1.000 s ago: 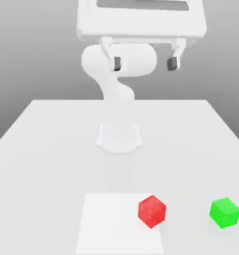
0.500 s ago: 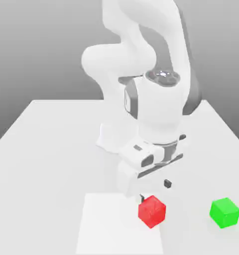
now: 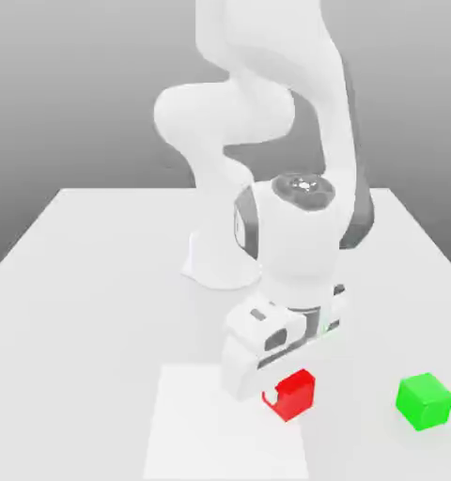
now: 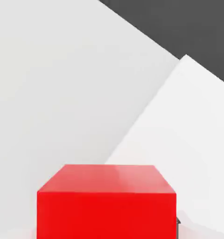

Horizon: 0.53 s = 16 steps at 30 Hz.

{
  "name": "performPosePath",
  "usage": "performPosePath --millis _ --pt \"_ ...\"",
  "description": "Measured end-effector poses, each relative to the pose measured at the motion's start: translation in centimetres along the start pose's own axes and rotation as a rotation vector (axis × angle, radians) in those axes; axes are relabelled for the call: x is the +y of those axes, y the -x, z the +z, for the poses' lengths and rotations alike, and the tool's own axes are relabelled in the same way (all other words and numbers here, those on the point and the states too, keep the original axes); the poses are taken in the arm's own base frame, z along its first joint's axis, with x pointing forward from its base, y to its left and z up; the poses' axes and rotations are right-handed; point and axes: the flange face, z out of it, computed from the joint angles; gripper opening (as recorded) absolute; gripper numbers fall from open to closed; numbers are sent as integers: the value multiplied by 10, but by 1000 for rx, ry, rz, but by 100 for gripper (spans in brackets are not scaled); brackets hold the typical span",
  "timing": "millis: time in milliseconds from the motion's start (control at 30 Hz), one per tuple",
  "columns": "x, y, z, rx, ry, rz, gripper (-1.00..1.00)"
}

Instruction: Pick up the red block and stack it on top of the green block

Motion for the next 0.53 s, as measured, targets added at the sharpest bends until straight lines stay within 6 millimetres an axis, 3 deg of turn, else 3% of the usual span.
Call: performPosePath --millis 33,67,233,300,400,433,533 --pt "-4 1 -9 0 0 -12 -100" --pt "-27 3 -16 0 0 -76 -100" --pt "-167 34 -47 0 0 -458 -100" --pt "-186 39 -35 0 0 -507 -100" --pt "-190 40 1 0 0 -520 -100" --pt "-191 40 9 0 0 -521 100" --pt "-191 40 9 0 0 -521 100"
